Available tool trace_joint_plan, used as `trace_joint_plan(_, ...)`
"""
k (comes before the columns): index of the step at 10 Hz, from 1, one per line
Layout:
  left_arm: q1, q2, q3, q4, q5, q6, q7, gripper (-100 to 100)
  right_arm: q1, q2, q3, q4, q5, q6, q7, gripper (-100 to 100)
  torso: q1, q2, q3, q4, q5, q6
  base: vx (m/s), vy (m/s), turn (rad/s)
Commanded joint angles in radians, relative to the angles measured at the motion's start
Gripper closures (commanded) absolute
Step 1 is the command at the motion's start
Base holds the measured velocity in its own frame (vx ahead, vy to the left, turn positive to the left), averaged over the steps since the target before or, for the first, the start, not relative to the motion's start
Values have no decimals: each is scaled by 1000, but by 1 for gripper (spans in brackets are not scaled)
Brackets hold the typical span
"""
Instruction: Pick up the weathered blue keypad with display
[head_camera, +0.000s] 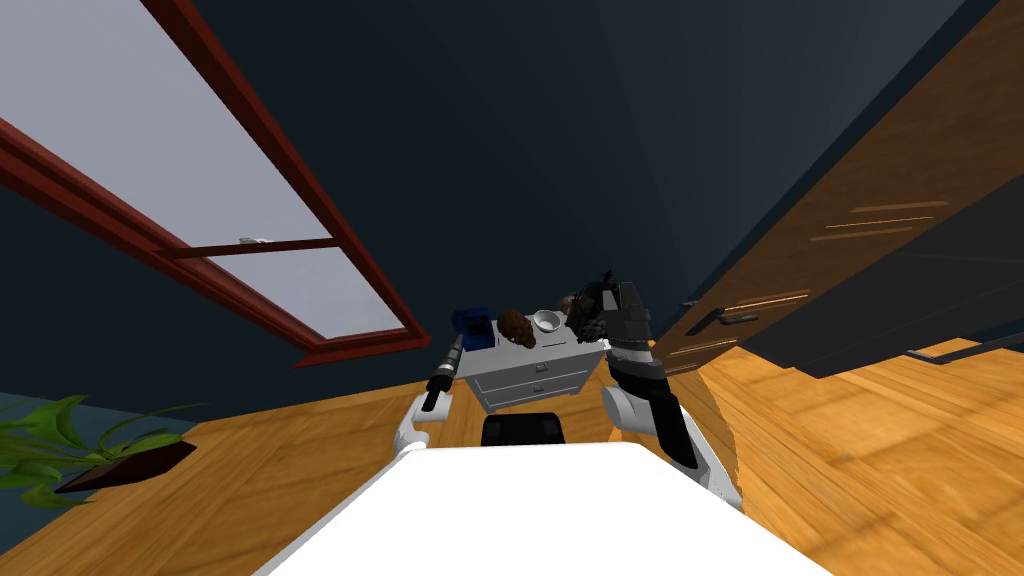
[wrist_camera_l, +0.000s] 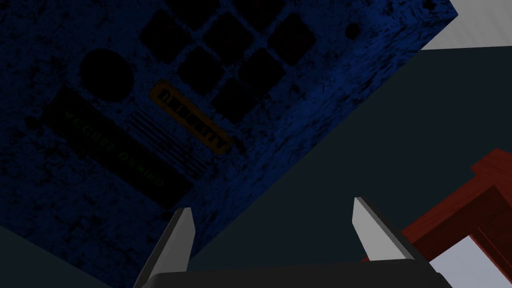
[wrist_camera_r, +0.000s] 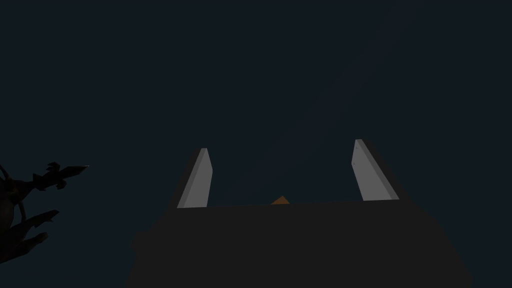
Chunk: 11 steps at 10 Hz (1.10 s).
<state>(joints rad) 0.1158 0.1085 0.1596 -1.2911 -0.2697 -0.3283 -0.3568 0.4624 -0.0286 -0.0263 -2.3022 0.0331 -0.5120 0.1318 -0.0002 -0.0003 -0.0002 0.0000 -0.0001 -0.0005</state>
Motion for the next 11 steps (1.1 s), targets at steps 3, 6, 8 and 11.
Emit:
trace_joint_plan(3,0,0,0,0,0,0,0,100,0,0,0,0,0,0,0,0,0,0,0,0,0,0,0,0,0)
trace_joint_plan(6,0,0,0,0,0,0,0,0,0,0,0,0,0,0,0,0,0,0,0,0,0,0,0,0,0)
trace_joint_plan(8,-4,2,-8,-50,1,41,30,-100,0,0,0,0,0,0,0,0,-2,2,1,0,0,0,-64,-58,-120)
trace_joint_plan(11,-10,1,-16,-103,3,90,56,-100,0,0,0,0,0,0,0,0,-6,5,3,1,-1,0,-62,-89,-85)
